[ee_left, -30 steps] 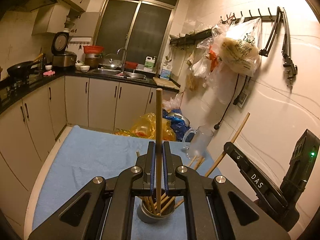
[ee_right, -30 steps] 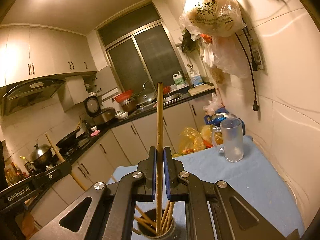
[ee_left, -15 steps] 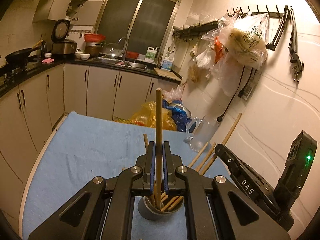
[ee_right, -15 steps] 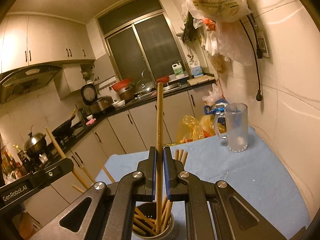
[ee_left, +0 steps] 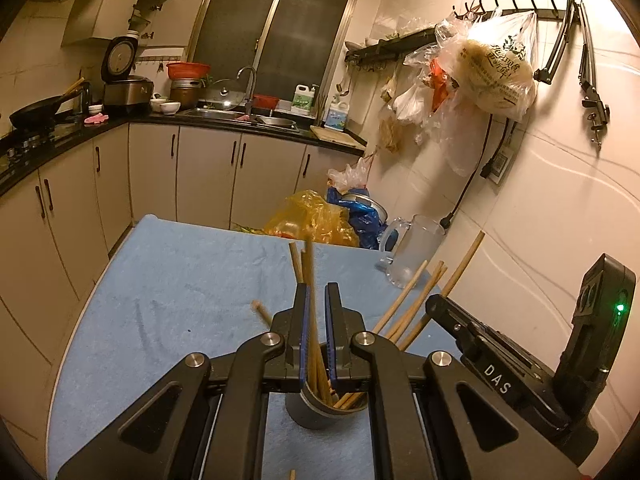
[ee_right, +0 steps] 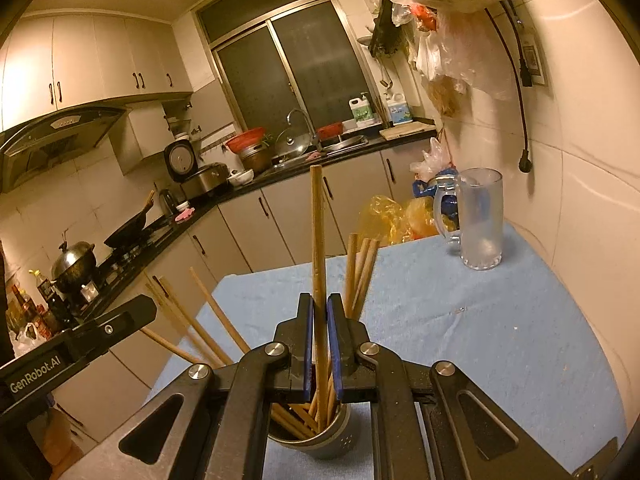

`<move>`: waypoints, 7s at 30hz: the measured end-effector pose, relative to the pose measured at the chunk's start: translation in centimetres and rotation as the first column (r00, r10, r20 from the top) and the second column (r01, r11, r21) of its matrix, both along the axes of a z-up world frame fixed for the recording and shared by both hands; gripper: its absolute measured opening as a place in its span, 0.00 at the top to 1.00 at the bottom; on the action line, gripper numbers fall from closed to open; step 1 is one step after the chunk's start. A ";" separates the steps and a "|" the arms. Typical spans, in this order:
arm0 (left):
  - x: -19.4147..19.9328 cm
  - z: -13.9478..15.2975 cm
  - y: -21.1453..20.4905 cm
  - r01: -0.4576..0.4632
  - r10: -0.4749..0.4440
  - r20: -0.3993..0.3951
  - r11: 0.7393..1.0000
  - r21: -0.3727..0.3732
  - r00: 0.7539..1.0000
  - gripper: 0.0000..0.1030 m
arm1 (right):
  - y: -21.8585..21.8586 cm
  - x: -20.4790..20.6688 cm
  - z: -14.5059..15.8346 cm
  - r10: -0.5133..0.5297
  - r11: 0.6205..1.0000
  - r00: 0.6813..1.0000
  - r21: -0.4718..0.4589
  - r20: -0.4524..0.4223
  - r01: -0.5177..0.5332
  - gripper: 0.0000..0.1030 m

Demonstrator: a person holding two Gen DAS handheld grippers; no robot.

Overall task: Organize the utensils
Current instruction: 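Lower both held chopsticks into the grey cup and open both tools, then move both open tools down to the last chopsticks on the towel, then close the left tool on a chopstick while the right tool grasps the other, then lift both held chopsticks upright and carry them over the grey cup, then lower both chopsticks into the grey cup and open both tools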

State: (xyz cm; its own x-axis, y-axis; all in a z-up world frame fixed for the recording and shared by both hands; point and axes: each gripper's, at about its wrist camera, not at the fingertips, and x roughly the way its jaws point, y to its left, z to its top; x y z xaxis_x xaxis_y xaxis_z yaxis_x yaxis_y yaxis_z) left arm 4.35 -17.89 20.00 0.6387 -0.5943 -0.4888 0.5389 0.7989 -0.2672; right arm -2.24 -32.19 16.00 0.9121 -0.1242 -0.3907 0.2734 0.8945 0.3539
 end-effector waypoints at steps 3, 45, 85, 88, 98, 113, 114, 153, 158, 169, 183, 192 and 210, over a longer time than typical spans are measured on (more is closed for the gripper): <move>0.0 0.0 0.2 -0.002 0.002 -0.001 1.000 -0.001 1.000 0.94 | 0.0 -0.2 0.2 0.007 1.000 1.000 0.006 -0.005 -0.007 0.90; -9.8 -16.0 2.0 0.269 -0.102 -0.418 0.892 0.363 0.903 0.69 | -2.0 -14.3 -8.3 0.090 0.977 0.974 0.209 -0.209 -0.045 0.71; -9.5 -10.4 7.0 0.143 -0.075 -0.296 0.966 0.213 0.952 0.94 | 1.1 -8.9 -9.9 0.215 0.972 0.868 0.187 -0.448 -0.144 0.93; -9.9 -9.1 7.3 0.127 -0.072 -0.268 0.973 0.193 0.961 0.94 | 1.2 -10.1 -7.2 0.191 0.979 0.914 0.132 -0.357 -0.153 0.93; -10.7 -6.3 7.4 0.078 -0.052 -0.179 0.987 0.140 0.983 0.94 | 2.4 -13.5 -1.3 0.147 0.989 0.983 0.033 -0.107 -0.144 0.93; -10.5 -2.3 6.7 0.058 -0.047 -0.099 0.992 0.116 0.994 0.94 | 2.0 -15.5 2.4 0.118 0.993 0.993 0.022 0.029 -0.118 0.93; -10.5 -2.0 6.7 0.053 -0.043 -0.092 0.992 0.113 0.995 0.94 | 2.0 -15.6 2.7 0.115 0.993 0.993 0.021 0.038 -0.116 0.93; -3.6 6.4 3.3 0.002 -0.001 0.039 1.000 -0.026 0.999 0.94 | -0.9 -9.9 9.0 0.034 0.999 0.990 0.016 0.139 -0.036 0.93; -2.0 6.7 2.7 -0.029 0.032 0.045 0.997 -0.072 0.998 0.94 | -1.1 -8.2 9.6 0.012 1.000 0.988 0.003 0.155 -0.013 0.93; 0.6 3.1 1.0 -0.052 0.054 0.014 0.995 -0.084 0.998 0.94 | -1.4 -4.4 7.5 -0.030 0.999 0.991 -0.022 0.128 0.033 0.93; 0.8 0.1 0.5 -0.042 0.042 0.002 0.997 -0.060 0.999 0.94 | -1.2 -2.9 3.9 -0.003 1.000 0.998 0.001 0.060 0.003 0.93; 0.6 -1.1 0.6 -0.044 0.044 0.005 0.998 -0.034 0.999 0.94 | -1.0 -2.6 2.8 0.001 1.000 0.999 0.001 0.038 -0.001 0.93; 0.8 -2.4 0.7 -0.053 0.053 0.015 0.999 0.000 0.998 0.93 | -0.6 -1.3 1.0 0.001 1.000 1.000 0.003 -0.010 -0.001 0.93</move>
